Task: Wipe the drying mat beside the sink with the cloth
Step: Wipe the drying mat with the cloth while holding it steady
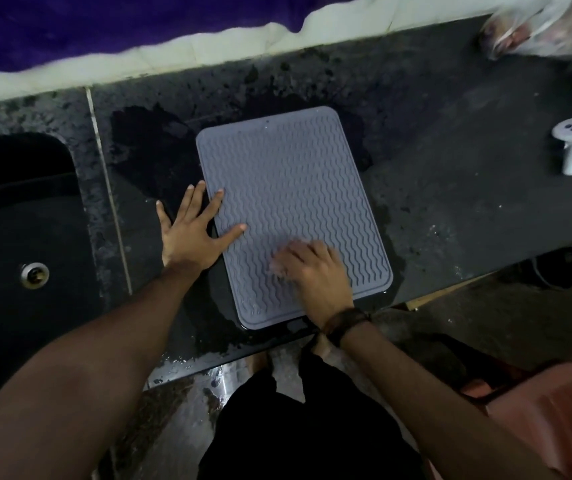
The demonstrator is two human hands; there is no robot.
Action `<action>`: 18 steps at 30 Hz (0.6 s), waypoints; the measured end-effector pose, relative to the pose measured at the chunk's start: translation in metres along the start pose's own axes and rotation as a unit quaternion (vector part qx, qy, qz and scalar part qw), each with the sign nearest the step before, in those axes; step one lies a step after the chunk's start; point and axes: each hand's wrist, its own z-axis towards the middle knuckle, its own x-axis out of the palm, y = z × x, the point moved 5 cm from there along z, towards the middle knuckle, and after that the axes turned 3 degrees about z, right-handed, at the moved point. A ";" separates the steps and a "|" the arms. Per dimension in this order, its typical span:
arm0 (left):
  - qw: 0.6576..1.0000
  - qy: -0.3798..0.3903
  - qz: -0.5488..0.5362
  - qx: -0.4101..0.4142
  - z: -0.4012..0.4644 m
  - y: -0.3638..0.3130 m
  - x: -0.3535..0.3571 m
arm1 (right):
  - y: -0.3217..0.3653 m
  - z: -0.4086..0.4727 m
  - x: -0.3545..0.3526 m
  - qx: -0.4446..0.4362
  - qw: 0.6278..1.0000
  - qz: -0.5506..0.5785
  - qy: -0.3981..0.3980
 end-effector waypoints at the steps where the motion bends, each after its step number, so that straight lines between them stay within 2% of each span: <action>1: 1.000 -0.001 0.000 0.001 0.000 0.000 0.000 | 0.000 0.018 -0.003 0.008 1.000 -0.002 -0.011; 3: 1.000 0.000 0.002 0.002 0.000 0.000 0.000 | -0.001 0.047 0.001 0.018 1.000 -0.004 0.006; 6: 1.000 0.007 0.007 -0.004 0.000 0.000 0.001 | -0.003 0.058 0.023 0.024 0.997 -0.009 0.077; 12: 1.000 0.015 0.000 -0.009 0.001 0.000 0.000 | -0.009 -0.001 0.030 0.023 0.996 0.013 0.086; 18: 1.000 0.009 -0.004 -0.006 0.000 0.001 0.001 | -0.012 -0.058 0.023 0.008 0.995 -0.009 0.101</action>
